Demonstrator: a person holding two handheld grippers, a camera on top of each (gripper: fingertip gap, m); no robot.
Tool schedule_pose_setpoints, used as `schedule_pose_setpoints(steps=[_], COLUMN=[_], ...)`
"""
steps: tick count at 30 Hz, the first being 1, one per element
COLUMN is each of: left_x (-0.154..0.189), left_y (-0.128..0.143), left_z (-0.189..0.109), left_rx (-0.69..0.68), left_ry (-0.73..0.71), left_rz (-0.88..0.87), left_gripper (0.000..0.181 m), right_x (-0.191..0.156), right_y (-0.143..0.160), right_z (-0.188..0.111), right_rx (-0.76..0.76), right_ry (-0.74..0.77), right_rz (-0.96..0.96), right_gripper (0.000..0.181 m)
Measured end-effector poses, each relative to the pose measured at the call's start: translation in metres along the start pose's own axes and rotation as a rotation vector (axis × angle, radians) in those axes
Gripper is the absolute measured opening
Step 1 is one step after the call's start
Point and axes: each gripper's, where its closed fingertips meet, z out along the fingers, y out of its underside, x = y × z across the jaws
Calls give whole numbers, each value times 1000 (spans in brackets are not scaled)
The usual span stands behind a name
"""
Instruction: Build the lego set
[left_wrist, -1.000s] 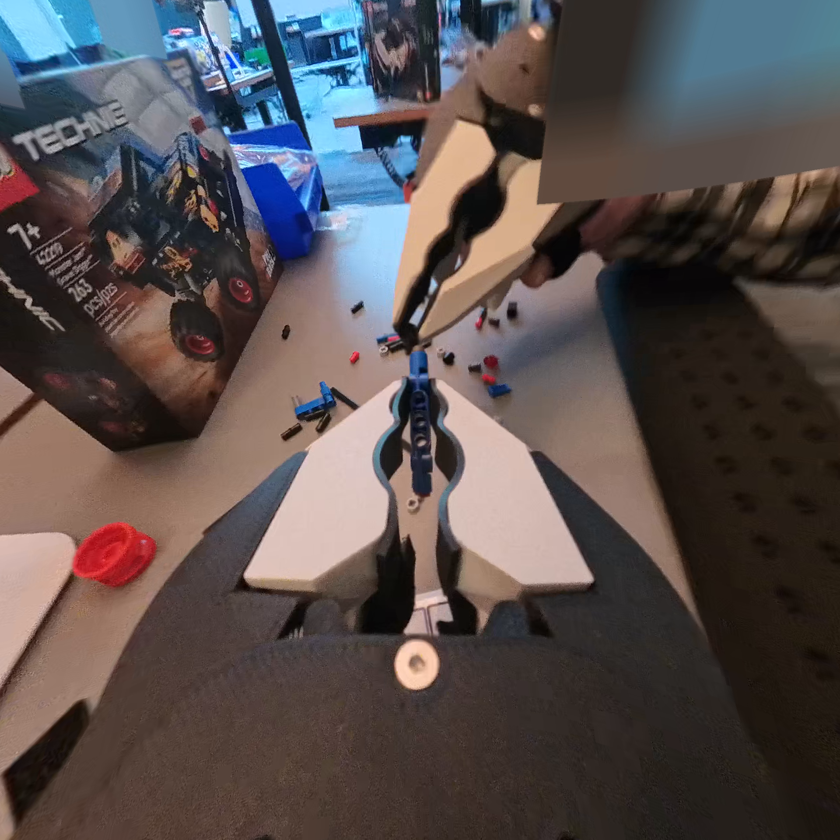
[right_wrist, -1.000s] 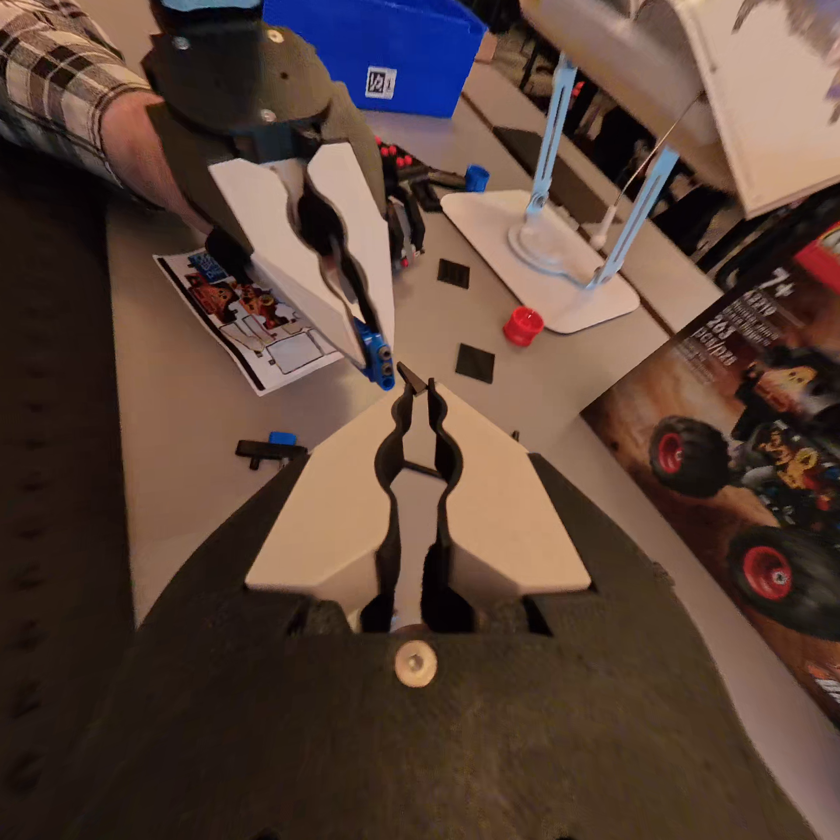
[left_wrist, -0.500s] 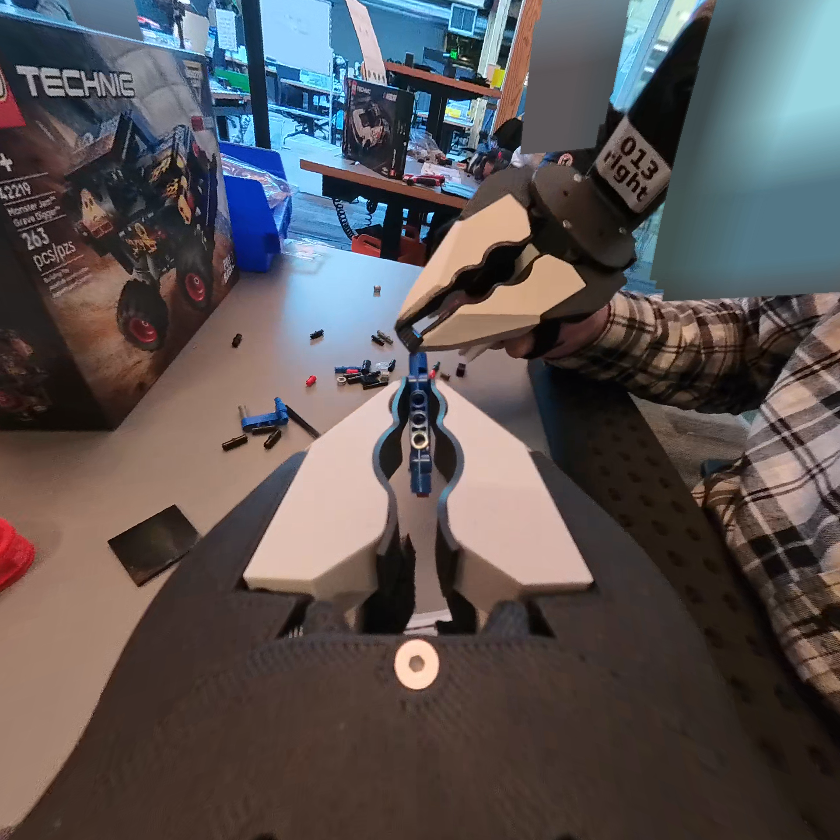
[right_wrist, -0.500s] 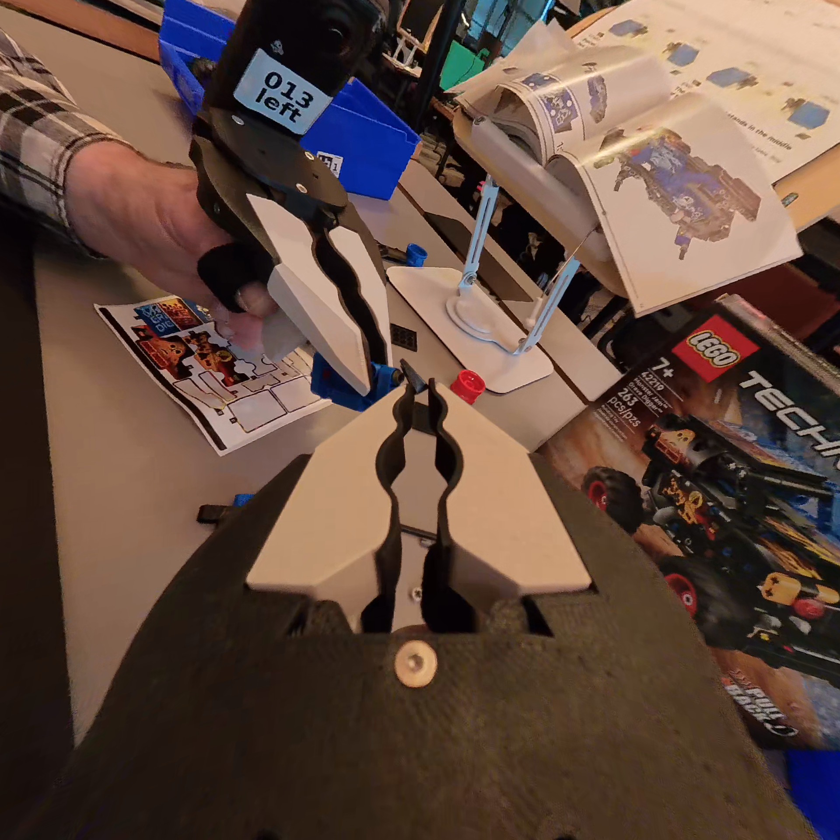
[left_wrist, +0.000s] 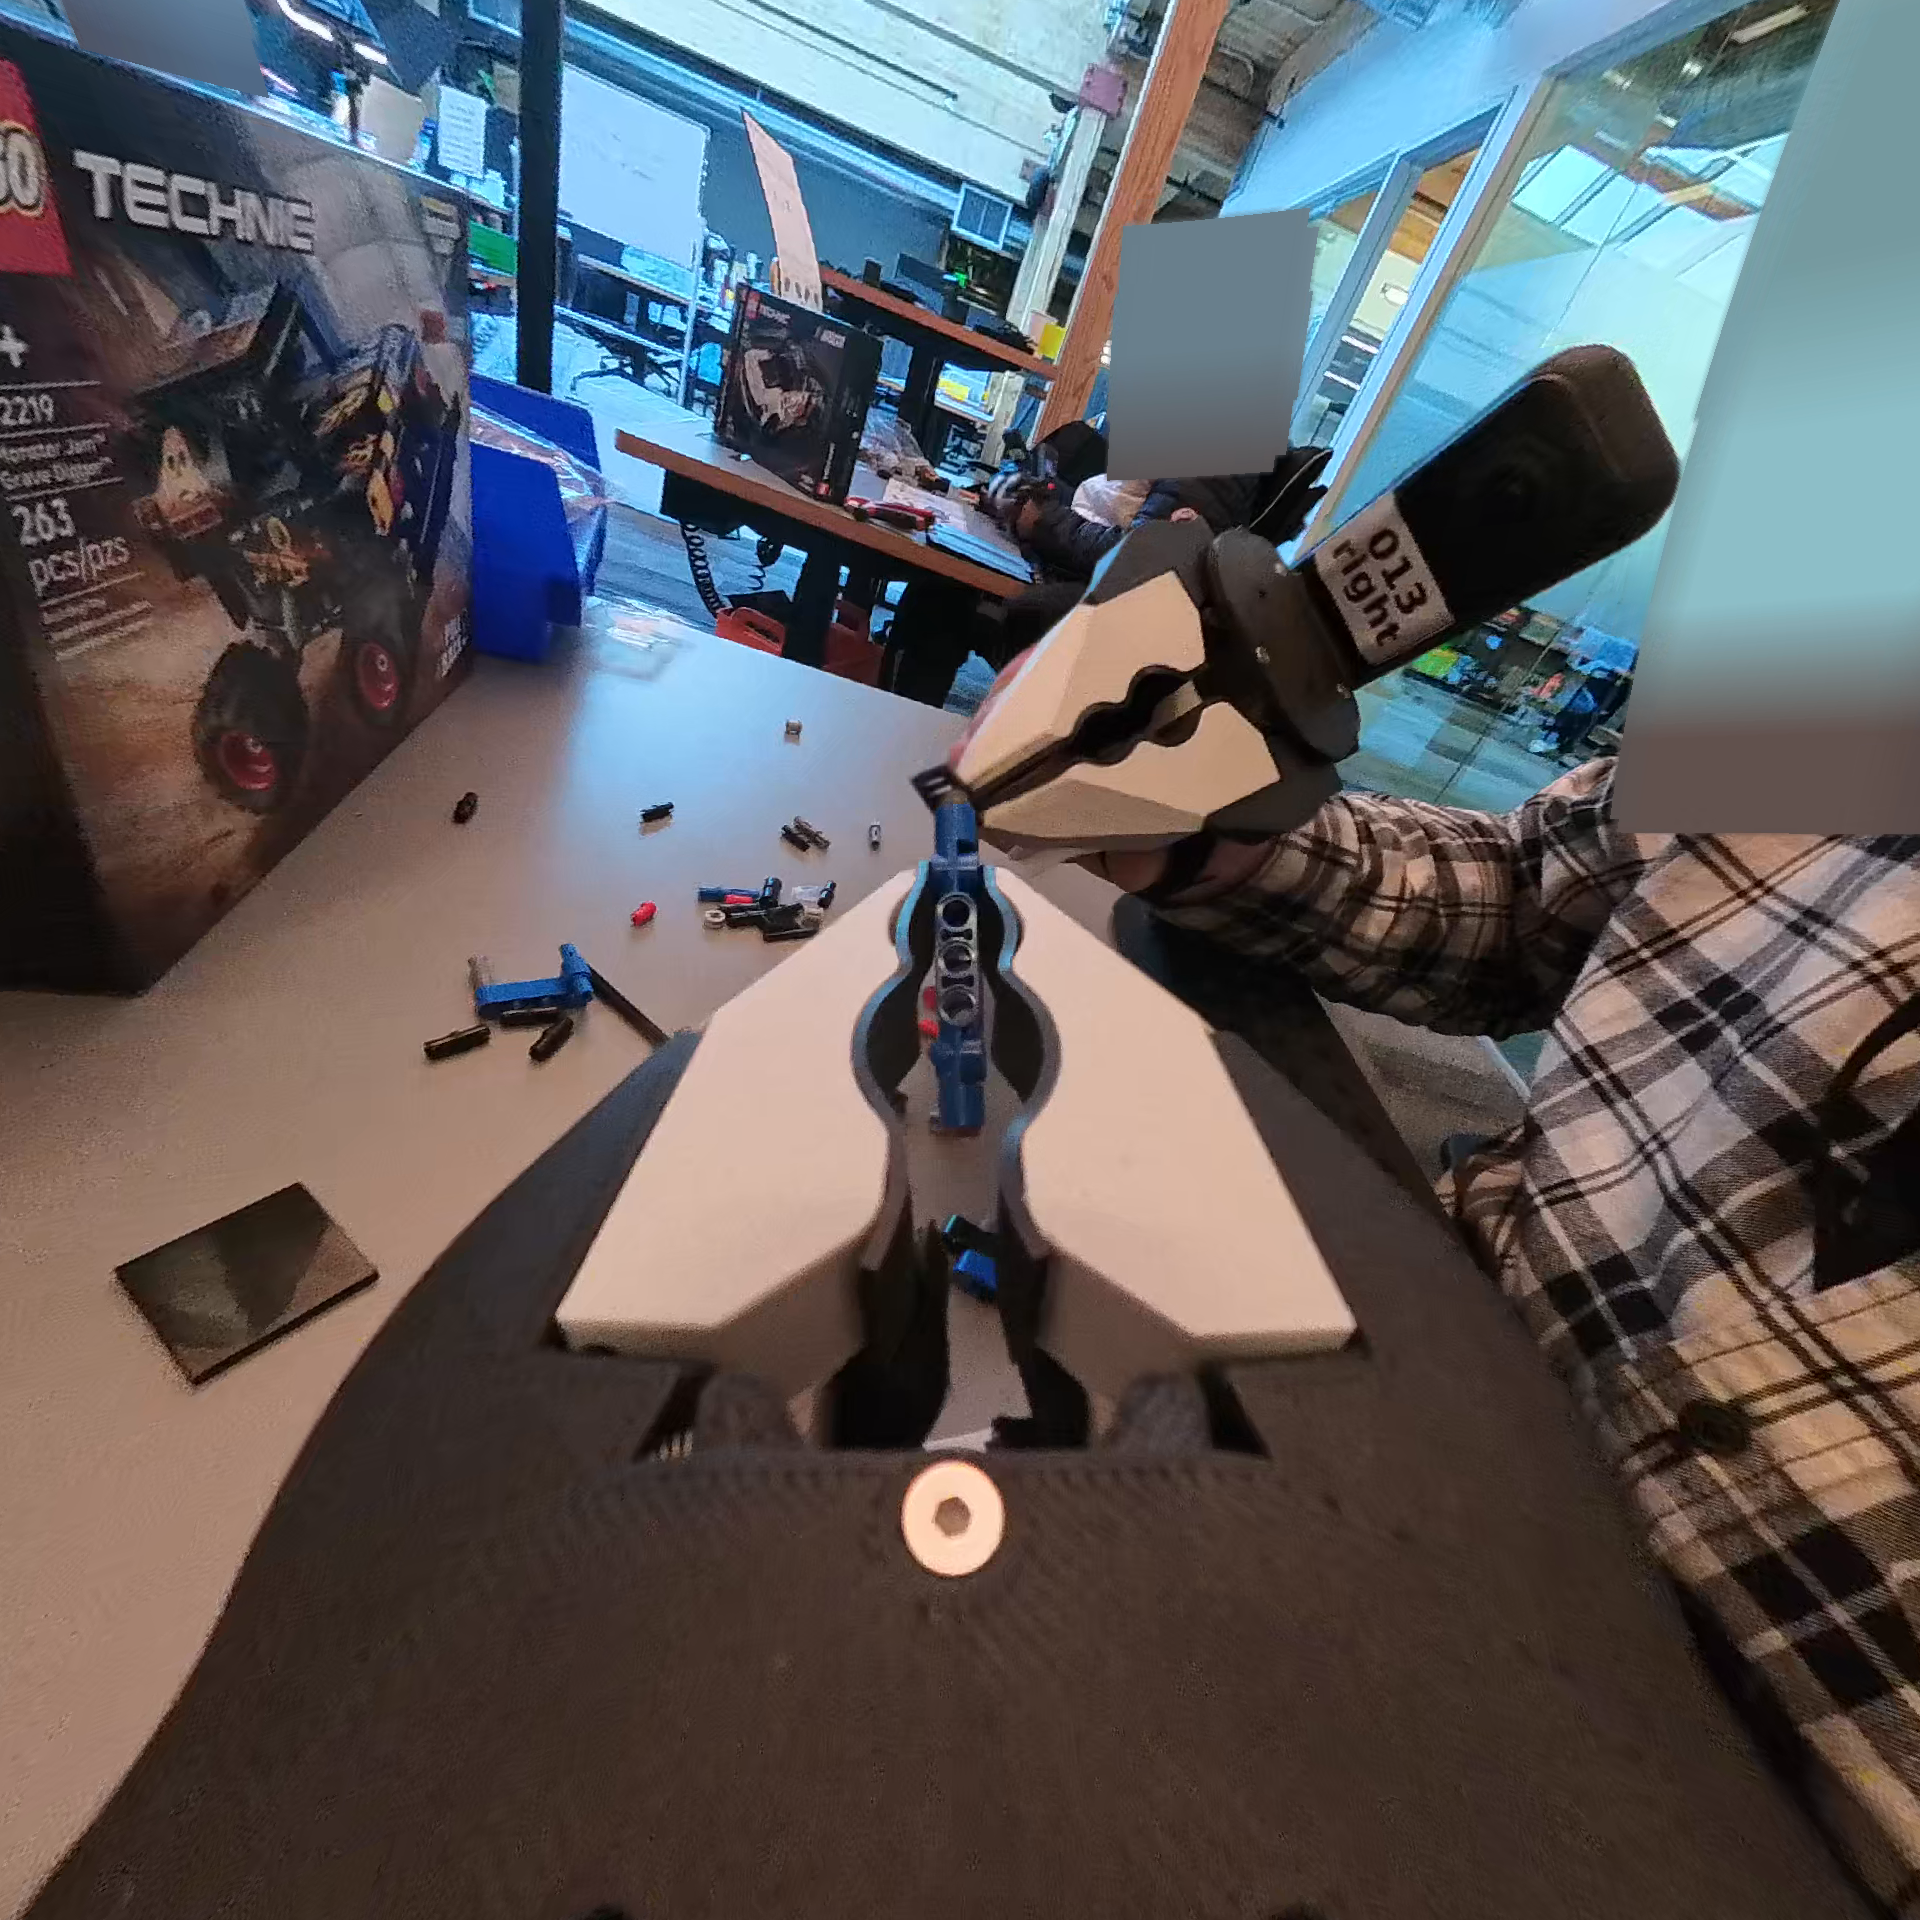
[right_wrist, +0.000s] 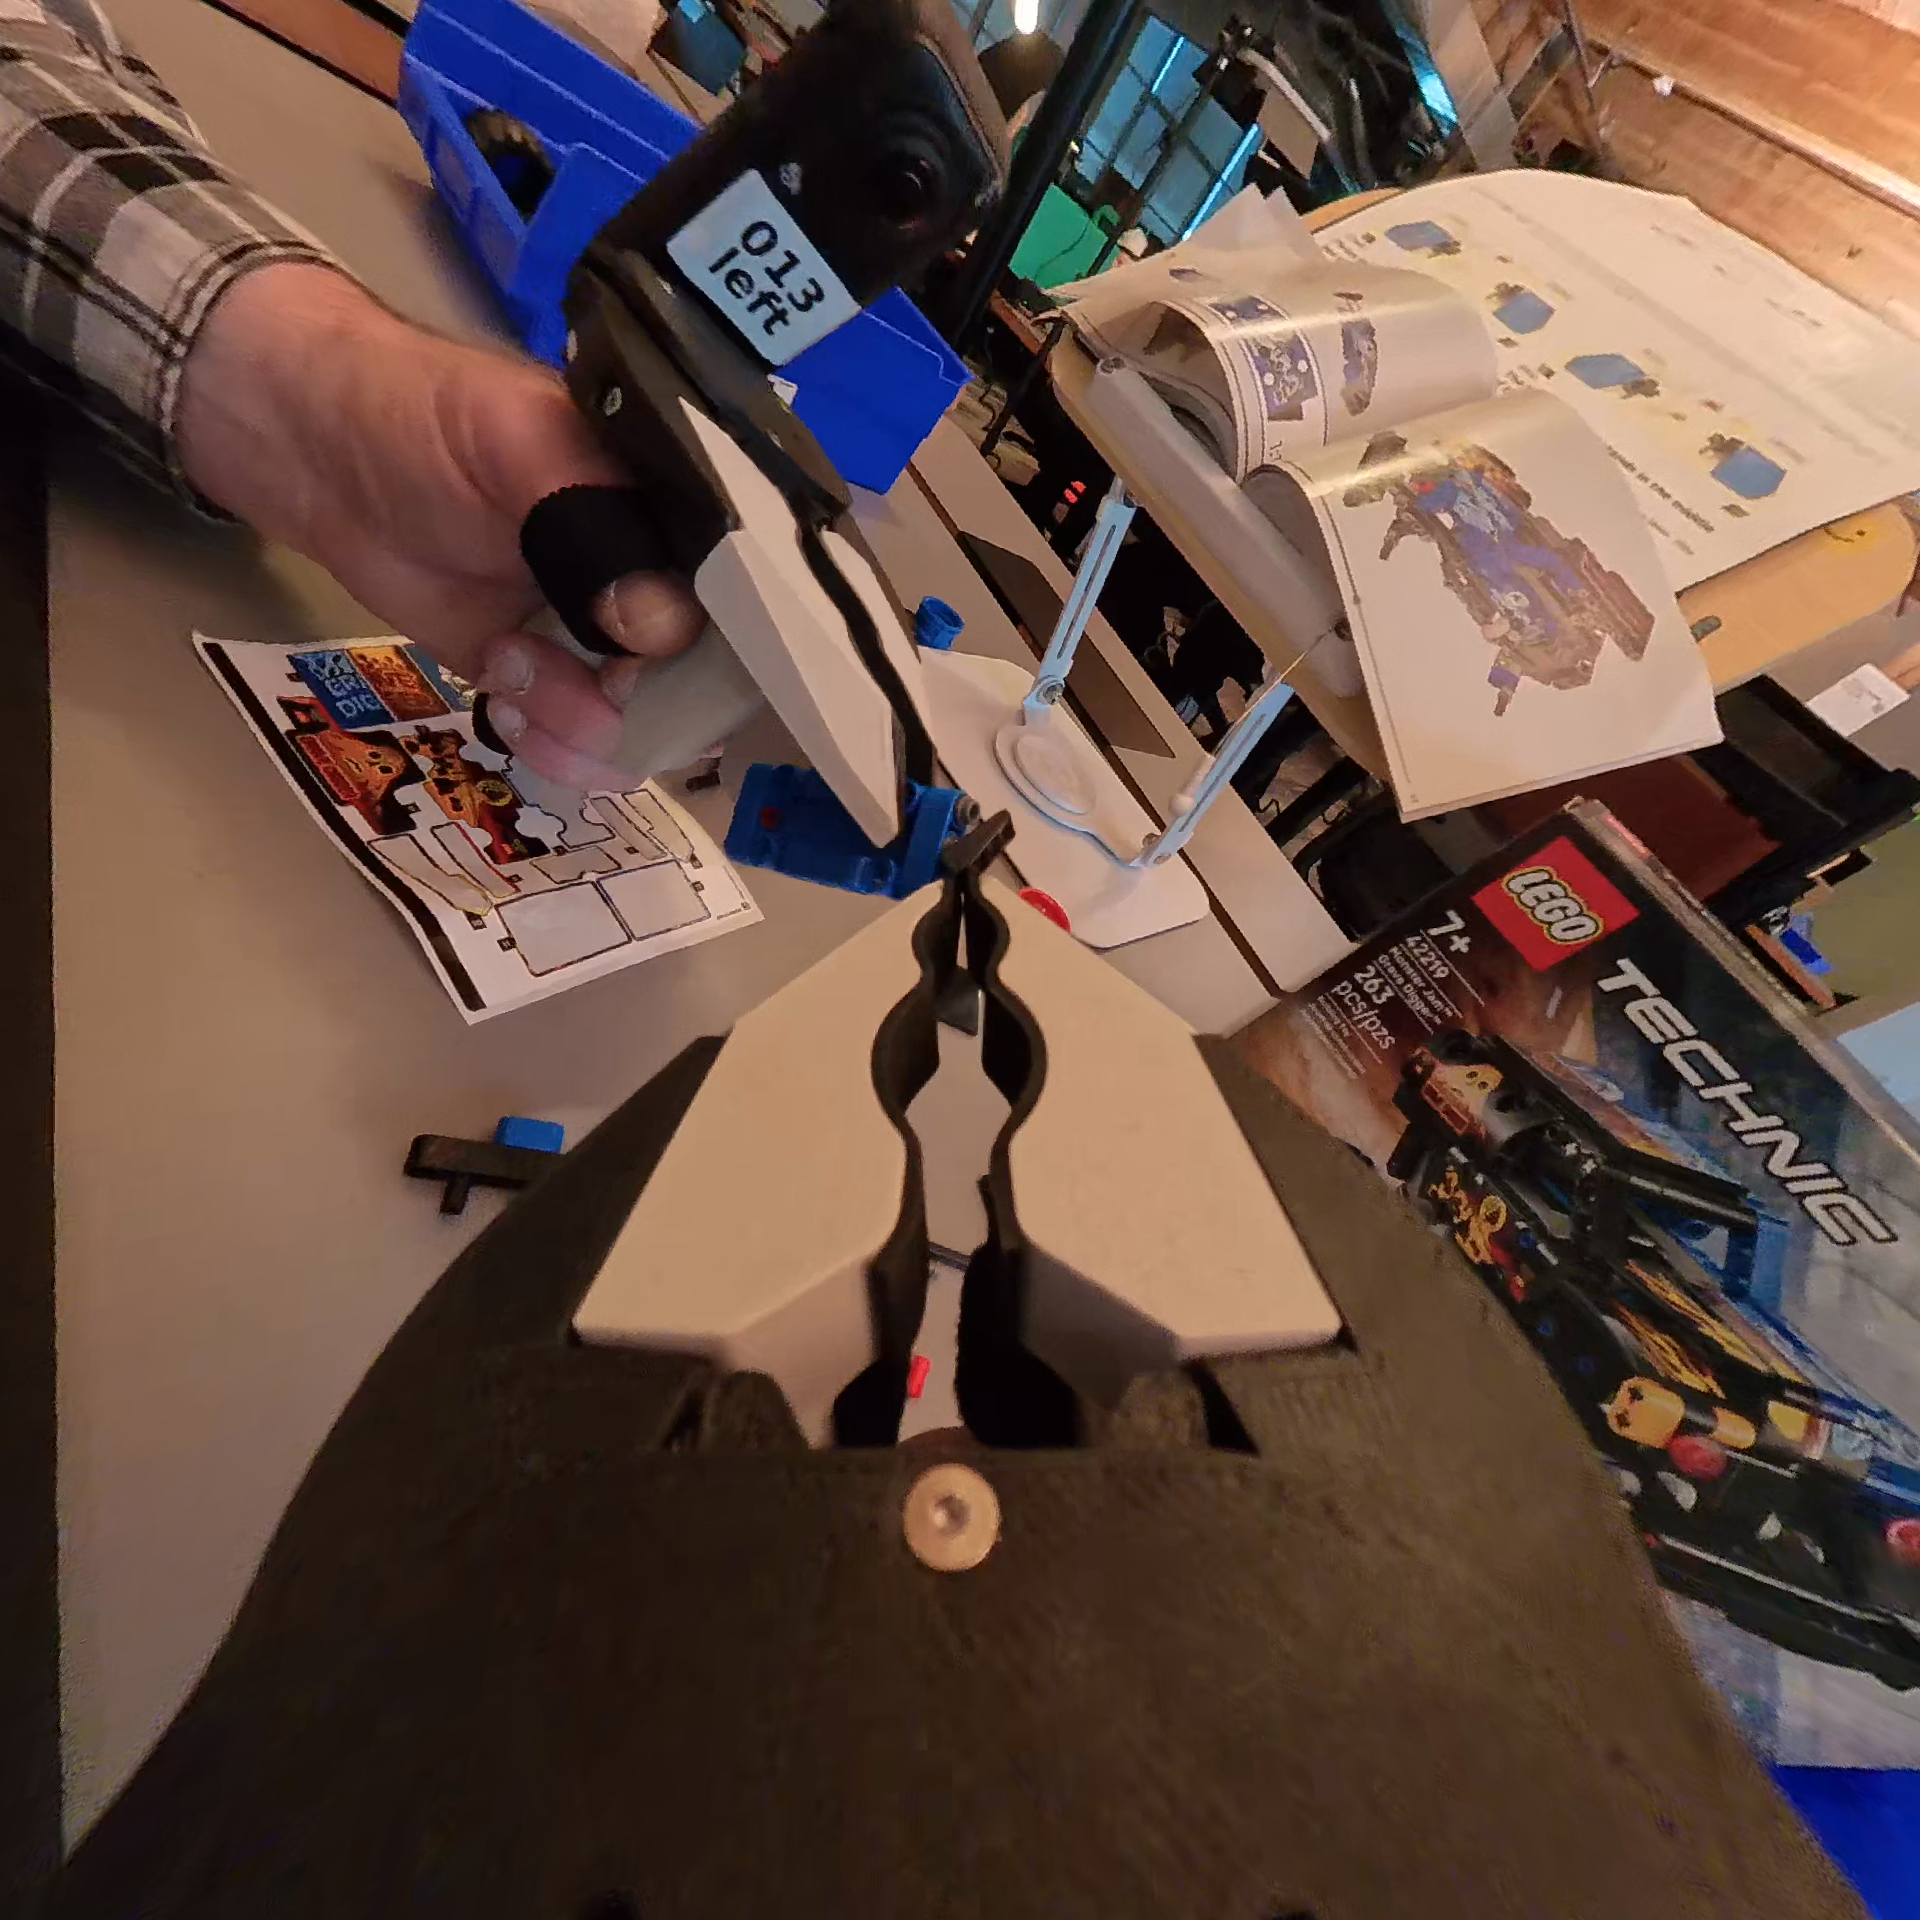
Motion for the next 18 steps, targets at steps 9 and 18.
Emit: schedule_pose_setpoints(steps=[9,18], left_x=[3,14], left_y=[8,9], left_z=[2,1], left_rx=[-50,-63], left_ry=[29,139], left_rz=[15,-73], left_gripper=[6,6], right_x=[-5,-10], right_y=[3,-4], right_z=[-3,-7], right_rx=[-23,-20], right_ry=[-41,1], right_rz=[-70,-266], right_gripper=[0,0])
